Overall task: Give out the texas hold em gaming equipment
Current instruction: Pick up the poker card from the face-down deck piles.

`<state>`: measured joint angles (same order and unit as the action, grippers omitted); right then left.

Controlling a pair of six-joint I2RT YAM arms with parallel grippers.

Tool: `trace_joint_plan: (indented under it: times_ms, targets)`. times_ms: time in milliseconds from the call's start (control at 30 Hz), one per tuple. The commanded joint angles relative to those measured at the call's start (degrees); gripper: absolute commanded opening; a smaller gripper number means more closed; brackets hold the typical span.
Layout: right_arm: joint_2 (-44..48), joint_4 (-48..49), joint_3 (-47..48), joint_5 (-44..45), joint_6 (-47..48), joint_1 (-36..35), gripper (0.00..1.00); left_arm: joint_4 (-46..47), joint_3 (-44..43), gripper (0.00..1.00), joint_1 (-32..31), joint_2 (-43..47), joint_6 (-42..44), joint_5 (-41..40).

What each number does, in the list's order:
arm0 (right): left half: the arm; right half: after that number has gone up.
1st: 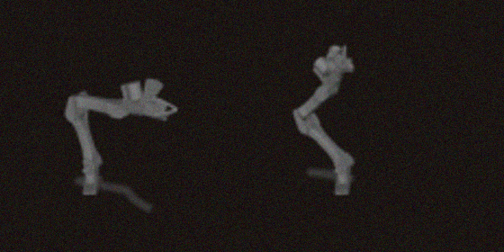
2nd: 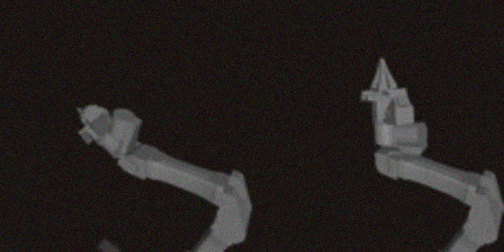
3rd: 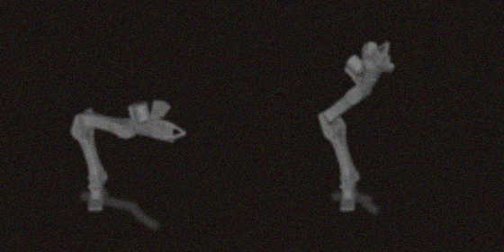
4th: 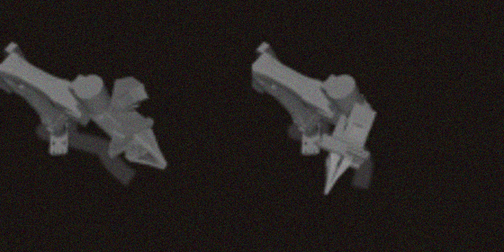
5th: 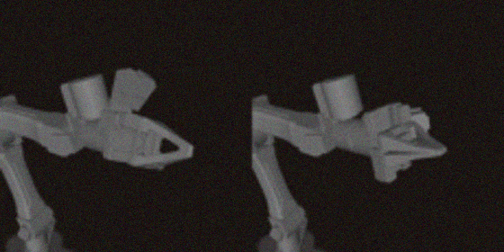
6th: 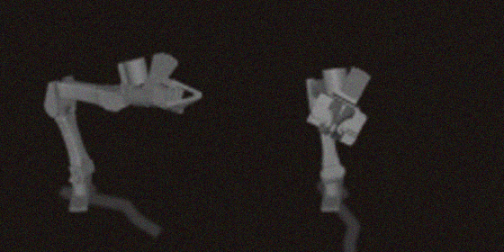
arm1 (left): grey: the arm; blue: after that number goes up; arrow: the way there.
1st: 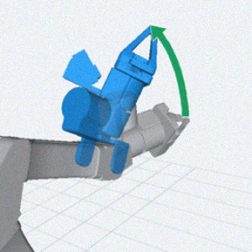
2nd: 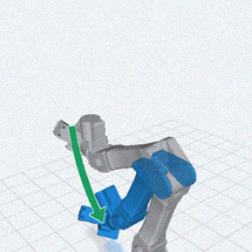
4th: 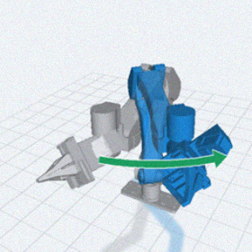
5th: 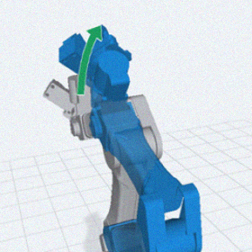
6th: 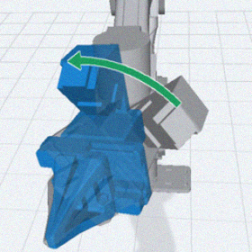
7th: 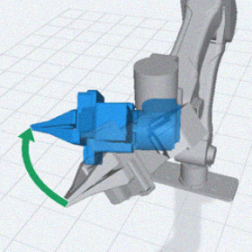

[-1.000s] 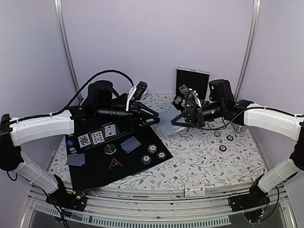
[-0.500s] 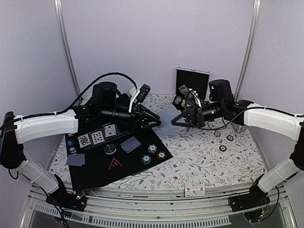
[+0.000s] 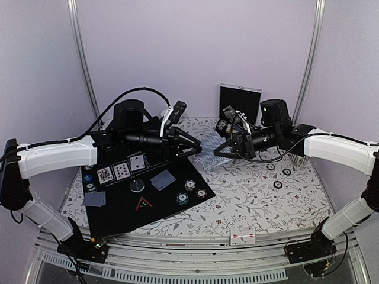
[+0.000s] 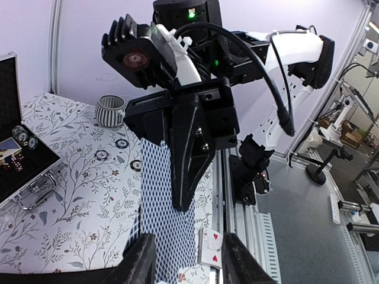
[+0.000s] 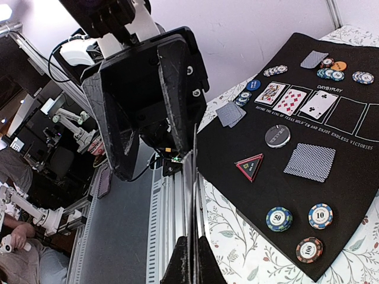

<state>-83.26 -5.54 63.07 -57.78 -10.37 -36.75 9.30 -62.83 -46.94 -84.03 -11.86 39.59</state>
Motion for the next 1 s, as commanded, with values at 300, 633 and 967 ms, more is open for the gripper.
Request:
trace_joint_plan:
  times_ms: [300, 633, 967]
  targets:
    - [1.5, 0.0, 0.6, -1.0, 0.7, -0.3, 0.02, 1.1, -1.2, 0.41, 0.7, -0.4, 0.3, -2.5]
    - [1.7, 0.1, 0.7, -0.8, 0.8, -0.3, 0.02, 0.6, -1.5, 0.39, 0.8, -1.0, 0.2, -1.9]
    - [2.0, 0.0, 0.7, -0.6, 0.7, -0.4, 0.02, -1.6, -1.0, 0.38, 0.5, -0.8, 1.2, -2.7]
